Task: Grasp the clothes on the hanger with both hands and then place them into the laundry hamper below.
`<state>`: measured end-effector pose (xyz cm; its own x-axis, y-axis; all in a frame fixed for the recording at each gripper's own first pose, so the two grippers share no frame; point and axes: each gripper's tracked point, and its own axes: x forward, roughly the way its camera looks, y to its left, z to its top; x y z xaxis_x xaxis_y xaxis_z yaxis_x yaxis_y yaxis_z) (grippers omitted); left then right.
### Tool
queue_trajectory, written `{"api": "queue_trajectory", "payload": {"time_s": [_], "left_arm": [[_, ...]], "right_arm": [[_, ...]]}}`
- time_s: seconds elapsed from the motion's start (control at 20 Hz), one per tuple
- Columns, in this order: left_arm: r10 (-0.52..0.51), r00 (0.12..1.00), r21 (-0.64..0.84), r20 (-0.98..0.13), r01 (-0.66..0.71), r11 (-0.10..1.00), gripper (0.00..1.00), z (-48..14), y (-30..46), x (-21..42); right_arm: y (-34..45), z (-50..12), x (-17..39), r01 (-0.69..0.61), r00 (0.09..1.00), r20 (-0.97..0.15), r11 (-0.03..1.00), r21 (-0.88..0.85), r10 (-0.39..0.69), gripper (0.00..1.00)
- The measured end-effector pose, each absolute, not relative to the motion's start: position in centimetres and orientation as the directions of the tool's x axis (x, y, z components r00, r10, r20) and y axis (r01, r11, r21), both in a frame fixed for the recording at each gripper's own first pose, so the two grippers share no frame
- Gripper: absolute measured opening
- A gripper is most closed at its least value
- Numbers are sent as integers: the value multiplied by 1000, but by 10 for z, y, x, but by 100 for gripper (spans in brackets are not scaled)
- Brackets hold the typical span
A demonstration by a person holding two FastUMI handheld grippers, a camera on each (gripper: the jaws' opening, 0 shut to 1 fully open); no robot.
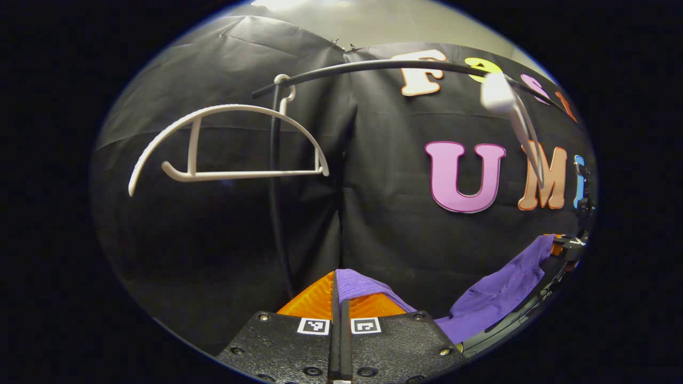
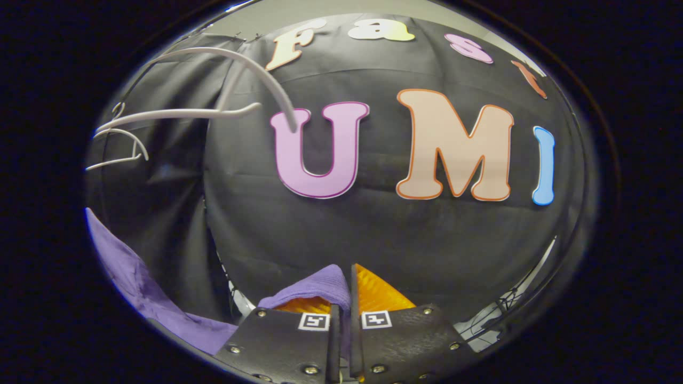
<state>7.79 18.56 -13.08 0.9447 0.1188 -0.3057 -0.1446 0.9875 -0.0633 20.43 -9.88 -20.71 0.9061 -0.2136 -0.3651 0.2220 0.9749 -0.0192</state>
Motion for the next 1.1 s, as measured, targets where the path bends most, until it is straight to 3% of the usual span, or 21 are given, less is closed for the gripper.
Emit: {"api": "queue_trajectory", "payload": {"time_s": [0.4,0.45,0.5,1.1], "left_arm": [[-30,937,-130,-349,-17,991,1,-149,110,63],[-51,935,-138,-350,3,990,1,-149,98,62],[-76,934,-145,-349,26,989,0,-150,87,63],[-322,874,-189,-364,269,944,1,-163,-30,79]], "right_arm": [[-37,-203,165,122,918,-384,992,44,-96,7],[-30,-202,160,113,920,-383,992,55,-84,2],[-25,-200,157,106,921,-383,992,64,-74,7],[35,-214,123,-30,904,-421,993,115,76,7]]}}
